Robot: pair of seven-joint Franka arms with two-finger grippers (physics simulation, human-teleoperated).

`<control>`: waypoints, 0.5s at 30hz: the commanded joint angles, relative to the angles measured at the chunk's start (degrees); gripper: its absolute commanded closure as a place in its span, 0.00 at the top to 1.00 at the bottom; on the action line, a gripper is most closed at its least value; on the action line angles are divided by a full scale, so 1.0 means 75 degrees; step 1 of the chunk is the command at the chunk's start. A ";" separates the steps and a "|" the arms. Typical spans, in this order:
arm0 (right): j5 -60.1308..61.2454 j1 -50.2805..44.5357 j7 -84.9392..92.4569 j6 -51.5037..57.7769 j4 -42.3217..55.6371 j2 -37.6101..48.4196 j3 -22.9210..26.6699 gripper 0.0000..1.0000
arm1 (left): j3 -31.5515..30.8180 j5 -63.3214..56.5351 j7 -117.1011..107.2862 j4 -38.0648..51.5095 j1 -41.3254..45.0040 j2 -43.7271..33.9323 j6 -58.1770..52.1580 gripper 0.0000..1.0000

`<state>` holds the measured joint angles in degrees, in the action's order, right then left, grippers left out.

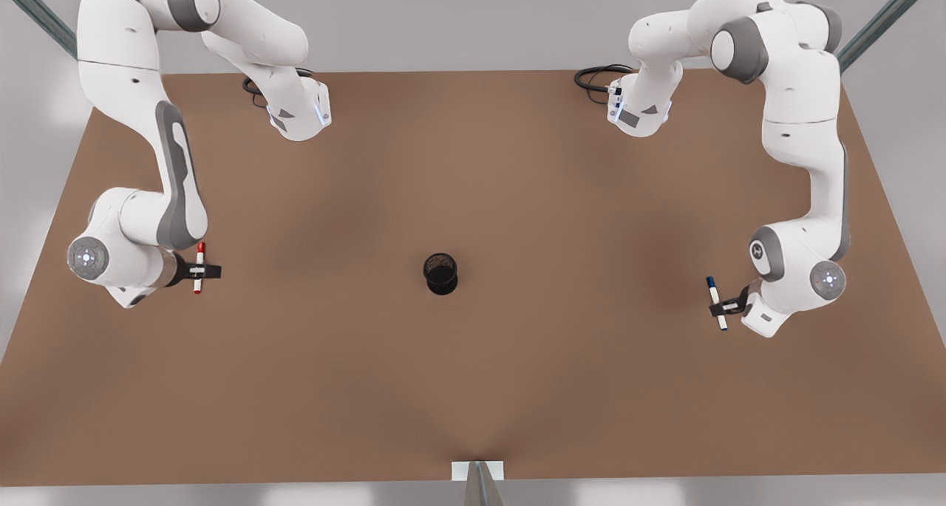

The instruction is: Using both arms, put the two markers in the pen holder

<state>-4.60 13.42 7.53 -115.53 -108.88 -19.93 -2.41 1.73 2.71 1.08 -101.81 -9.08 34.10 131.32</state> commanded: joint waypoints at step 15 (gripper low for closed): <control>-0.0711 0.0965 0.1480 -0.2514 -0.0131 -0.1421 -0.0007 0.88 | -0.0020 0.0001 0.0513 0.0133 -0.0090 0.0562 0.0679 0.60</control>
<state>-9.36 20.43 11.90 -130.04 -109.87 -30.30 -2.46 1.61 2.80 2.09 -100.94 -9.73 38.36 135.95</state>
